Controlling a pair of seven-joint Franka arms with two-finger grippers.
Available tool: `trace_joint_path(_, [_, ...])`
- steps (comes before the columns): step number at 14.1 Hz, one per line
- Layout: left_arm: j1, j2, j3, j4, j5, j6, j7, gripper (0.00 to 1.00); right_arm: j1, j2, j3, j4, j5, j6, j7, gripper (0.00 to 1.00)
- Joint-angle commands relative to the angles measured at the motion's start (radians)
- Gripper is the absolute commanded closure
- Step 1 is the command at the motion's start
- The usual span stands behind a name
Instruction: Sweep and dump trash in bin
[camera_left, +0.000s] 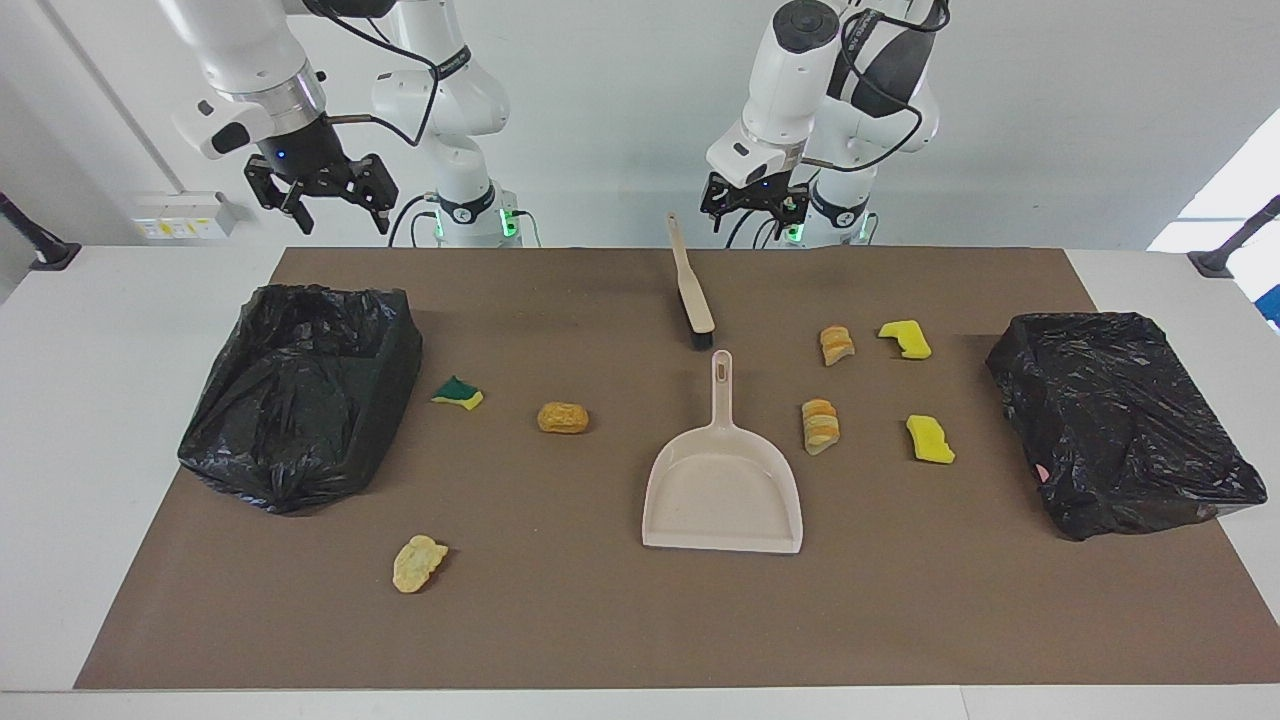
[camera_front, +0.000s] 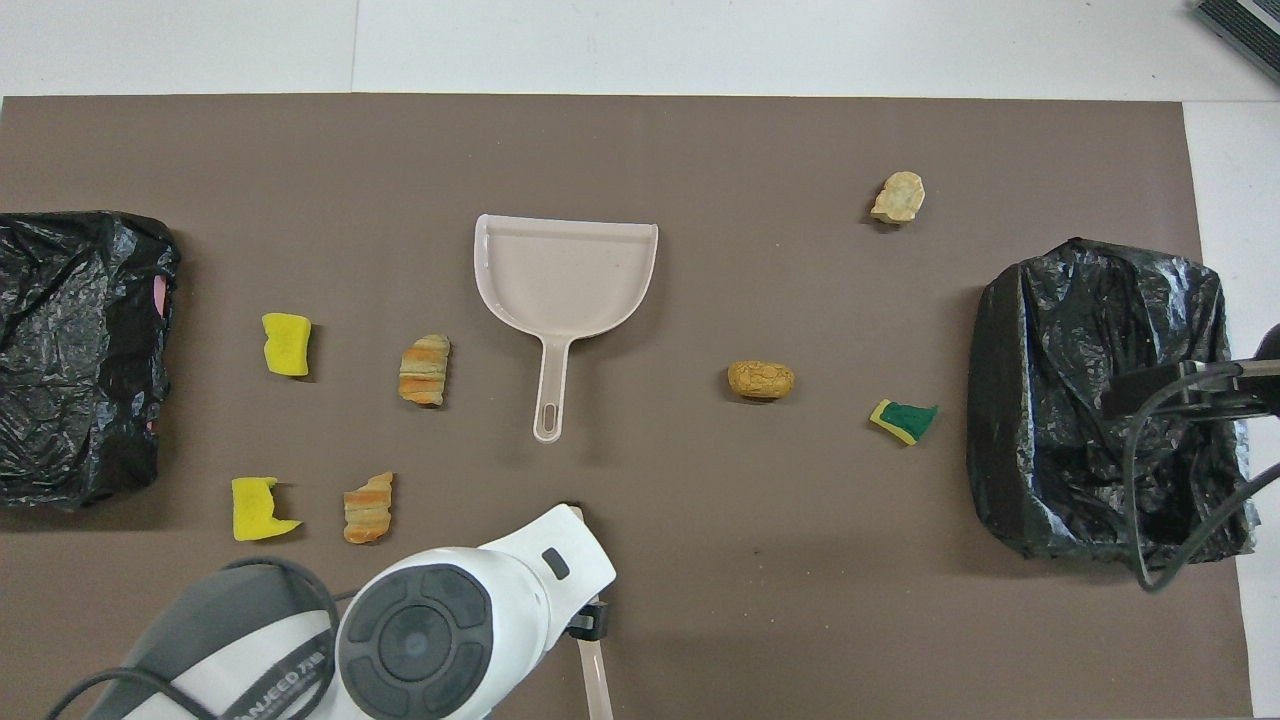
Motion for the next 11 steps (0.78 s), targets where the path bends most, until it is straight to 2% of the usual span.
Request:
trace_joint_path(1, [-0.111, -0.008, 0.017, -0.123, -0.008, 0.145, -0.121, 0.0, -0.011, -0.024, 0.003, -0.025, 0.014, 0.006, 0.003, 0.0])
trace_joint_path(7, [-0.184, 0.081, 0.017, -0.184, -0.009, 0.267, -0.186, 0.0, -0.011, -0.033, -0.001, -0.039, 0.012, 0.003, -0.034, 0.0])
trace_joint_path(11, [-0.218, 0.078, 0.015, -0.235, -0.033, 0.301, -0.2, 0.0, -0.012, -0.036, -0.002, -0.042, 0.012, 0.007, -0.028, 0.0])
